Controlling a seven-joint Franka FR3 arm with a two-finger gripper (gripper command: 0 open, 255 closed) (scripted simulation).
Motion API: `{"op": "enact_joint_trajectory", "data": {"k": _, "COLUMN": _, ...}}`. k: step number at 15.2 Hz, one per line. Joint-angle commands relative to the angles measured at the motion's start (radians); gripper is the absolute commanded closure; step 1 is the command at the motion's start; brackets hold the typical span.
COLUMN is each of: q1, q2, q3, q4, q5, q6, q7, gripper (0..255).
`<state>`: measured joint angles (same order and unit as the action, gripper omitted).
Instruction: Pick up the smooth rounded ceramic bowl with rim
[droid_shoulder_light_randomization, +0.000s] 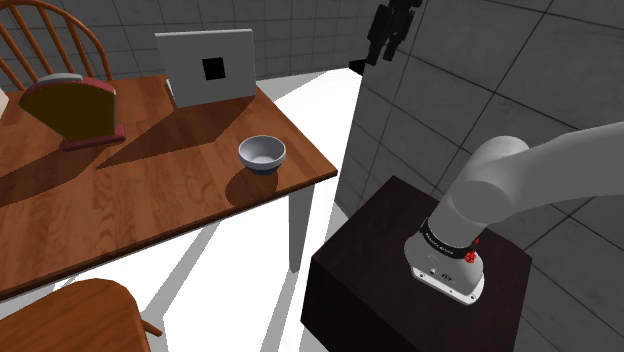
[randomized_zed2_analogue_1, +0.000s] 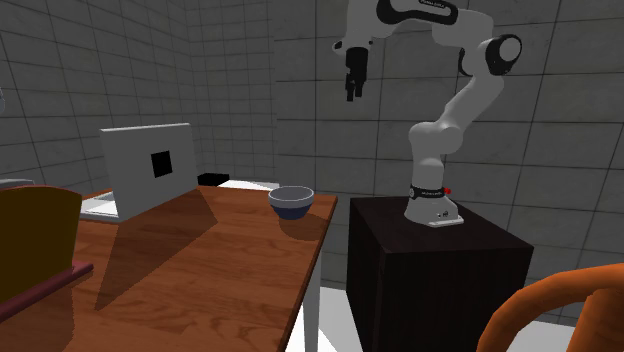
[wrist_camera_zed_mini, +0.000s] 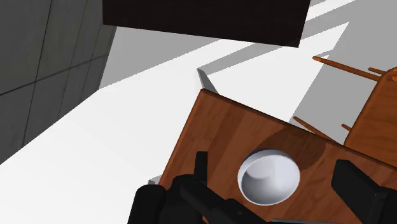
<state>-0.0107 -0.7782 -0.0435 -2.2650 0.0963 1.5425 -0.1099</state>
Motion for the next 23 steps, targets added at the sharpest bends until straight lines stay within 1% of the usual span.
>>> {"op": "enact_joint_trajectory", "data": {"k": 1, "q1": 0.000, "q2": 0.000, "q3": 0.000, "q4": 0.000, "q5": 0.000, "q6": 0.000, "q7": 0.000, "gripper": 0}}
{"op": "enact_joint_trajectory", "data": {"k": 7, "q1": 0.010, "q2": 0.120, "q3": 0.053, "q4": -0.073, "q5": 0.022, "q6": 0.194, "q7": 0.045, "gripper": 0}}
{"op": "enact_joint_trajectory", "data": {"k": 12, "q1": 0.018, "q2": 0.255, "q3": 0.095, "q4": -0.095, "q5": 0.034, "q6": 0.352, "q7": 0.083, "gripper": 0}}
{"op": "enact_joint_trajectory", "data": {"k": 17, "q1": 0.023, "q2": 0.414, "q3": 0.133, "q4": -0.082, "q5": 0.034, "q6": 0.499, "q7": 0.124, "gripper": 0}}
{"op": "enact_joint_trajectory", "data": {"k": 23, "q1": 0.028, "q2": 0.629, "q3": 0.170, "q4": -0.021, "q5": 0.013, "q6": 0.651, "q7": 0.182, "gripper": 0}}
